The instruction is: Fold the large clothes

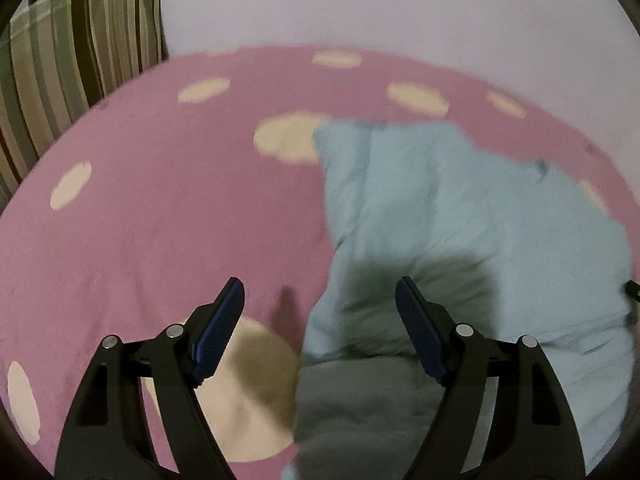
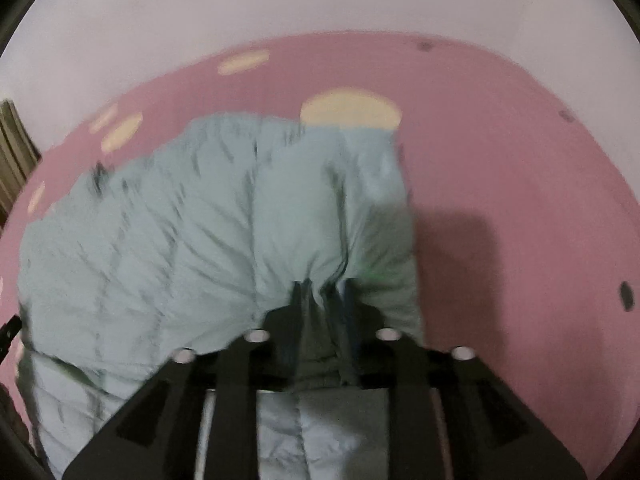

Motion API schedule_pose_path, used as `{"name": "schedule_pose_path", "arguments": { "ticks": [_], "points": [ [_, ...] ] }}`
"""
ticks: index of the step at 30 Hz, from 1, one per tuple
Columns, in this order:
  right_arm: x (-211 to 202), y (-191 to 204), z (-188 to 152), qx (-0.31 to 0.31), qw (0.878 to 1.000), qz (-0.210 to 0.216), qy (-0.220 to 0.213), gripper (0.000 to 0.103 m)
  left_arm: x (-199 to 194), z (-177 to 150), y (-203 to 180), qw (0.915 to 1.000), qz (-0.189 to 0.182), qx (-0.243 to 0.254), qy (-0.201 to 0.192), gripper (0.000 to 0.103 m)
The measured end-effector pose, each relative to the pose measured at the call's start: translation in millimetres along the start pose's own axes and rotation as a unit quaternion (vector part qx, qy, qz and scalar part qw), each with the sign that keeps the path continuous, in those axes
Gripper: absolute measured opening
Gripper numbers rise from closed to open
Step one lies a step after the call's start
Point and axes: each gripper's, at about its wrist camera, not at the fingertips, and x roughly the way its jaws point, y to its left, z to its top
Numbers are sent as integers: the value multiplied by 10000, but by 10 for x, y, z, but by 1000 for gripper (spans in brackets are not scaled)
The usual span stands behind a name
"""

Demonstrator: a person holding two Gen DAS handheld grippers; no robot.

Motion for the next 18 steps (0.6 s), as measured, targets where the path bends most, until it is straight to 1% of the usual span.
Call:
{"name": "schedule_pose_path", "arguments": {
  "ticks": [2,3,5,7,8,10,12,13,14,16,18],
  "points": [
    [-124,82,77,-13,9997,34,-246,38,-69,129,-98,9998,-97,84,-181,78],
    [-125,131,115,-59,9996,92,-260,38,-66,181,-160,9996,-134,133,-216,78],
    [-81,269,187,-163,9993,220,-260,38,31,289,-296,9994,-206,188,-182,78],
    [37,445,254,-369,9985,260,-297,38,205,366,-420,9994,-268,210,-39,78],
    [119,514,281,-448,9984,231,-273,38,289,378,-467,9995,-219,241,52,78],
    [278,570,290,-504,9985,177,-127,38,497,379,-557,9989,4,359,290,78],
    [512,569,254,-501,9985,145,166,38,665,331,-600,9973,239,492,484,78],
    [621,551,230,-476,9981,212,313,38,746,302,-597,9966,278,523,568,79],
    [684,524,214,-428,9980,291,357,38,798,284,-572,9967,238,467,627,79],
    [664,518,243,-412,9980,329,354,38,802,283,-510,9972,122,297,669,79],
    [549,523,295,-383,9984,282,316,38,694,316,-491,9978,218,268,561,76]
  ]
}}
